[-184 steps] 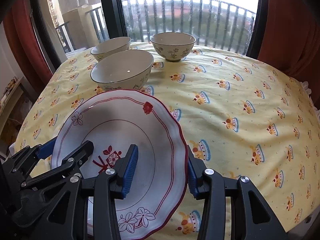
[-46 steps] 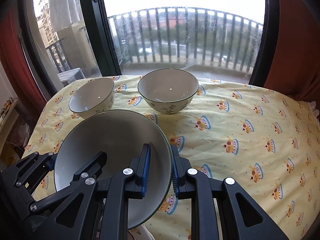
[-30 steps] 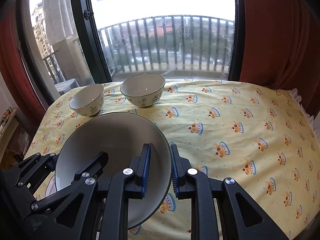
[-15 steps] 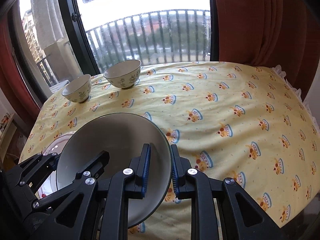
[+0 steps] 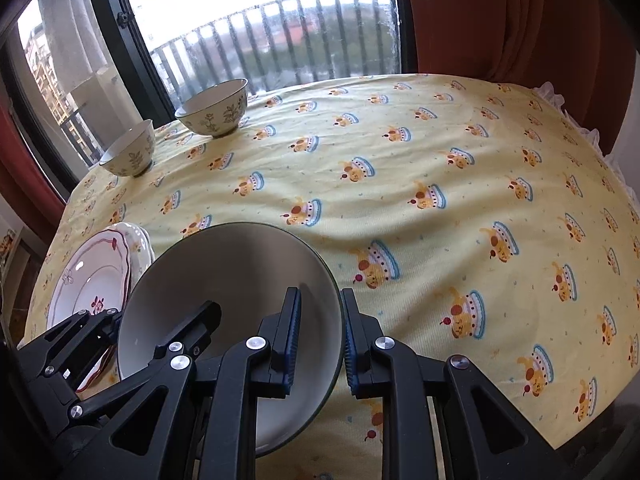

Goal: Organize plates and bowls
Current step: 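Lift the large cream bowl with both grippers and carry it past the plate stack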

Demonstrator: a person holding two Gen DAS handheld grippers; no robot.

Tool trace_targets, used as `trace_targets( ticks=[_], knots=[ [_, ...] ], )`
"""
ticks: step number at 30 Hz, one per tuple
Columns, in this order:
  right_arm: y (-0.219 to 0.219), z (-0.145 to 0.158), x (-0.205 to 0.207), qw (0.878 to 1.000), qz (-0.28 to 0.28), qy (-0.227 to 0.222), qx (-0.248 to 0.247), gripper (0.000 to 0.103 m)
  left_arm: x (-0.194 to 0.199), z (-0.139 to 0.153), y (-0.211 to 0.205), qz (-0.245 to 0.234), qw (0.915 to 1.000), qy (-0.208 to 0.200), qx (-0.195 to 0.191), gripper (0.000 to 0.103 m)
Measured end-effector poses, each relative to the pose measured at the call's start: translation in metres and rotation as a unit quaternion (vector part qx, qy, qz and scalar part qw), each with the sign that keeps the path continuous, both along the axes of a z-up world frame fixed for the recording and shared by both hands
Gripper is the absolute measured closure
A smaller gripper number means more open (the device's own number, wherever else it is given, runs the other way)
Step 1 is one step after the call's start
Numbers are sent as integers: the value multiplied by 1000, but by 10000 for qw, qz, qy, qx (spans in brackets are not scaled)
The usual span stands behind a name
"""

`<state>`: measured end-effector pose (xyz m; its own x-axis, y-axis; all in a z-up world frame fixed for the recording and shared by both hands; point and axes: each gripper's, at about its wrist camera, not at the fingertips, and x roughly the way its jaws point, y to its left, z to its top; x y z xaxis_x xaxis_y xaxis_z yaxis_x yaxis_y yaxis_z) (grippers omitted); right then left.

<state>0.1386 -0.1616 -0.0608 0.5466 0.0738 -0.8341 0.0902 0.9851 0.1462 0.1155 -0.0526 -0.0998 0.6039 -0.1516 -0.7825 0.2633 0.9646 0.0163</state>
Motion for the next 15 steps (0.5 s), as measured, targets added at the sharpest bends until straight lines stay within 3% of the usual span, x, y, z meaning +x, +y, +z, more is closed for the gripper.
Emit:
trace_targets(
  ticks=[5,10,14,15],
  knots=[
    [-1,-3,-1,10000,-13,-86,29,78,-3,-1,-1,28,10000,-25,6,62],
    [5,-2,-1,9998,139,-71,-96,68,-2,-3,-2,97,9999,103,52,37],
    [5,4,-2,9997,87,-206,-134,25,-3,4,1,120,9999,11,-25,29],
    [5,6,-3,9996,88,-260,-121,23,-4,6,1,106,9999,-26,-3,26]
  ],
)
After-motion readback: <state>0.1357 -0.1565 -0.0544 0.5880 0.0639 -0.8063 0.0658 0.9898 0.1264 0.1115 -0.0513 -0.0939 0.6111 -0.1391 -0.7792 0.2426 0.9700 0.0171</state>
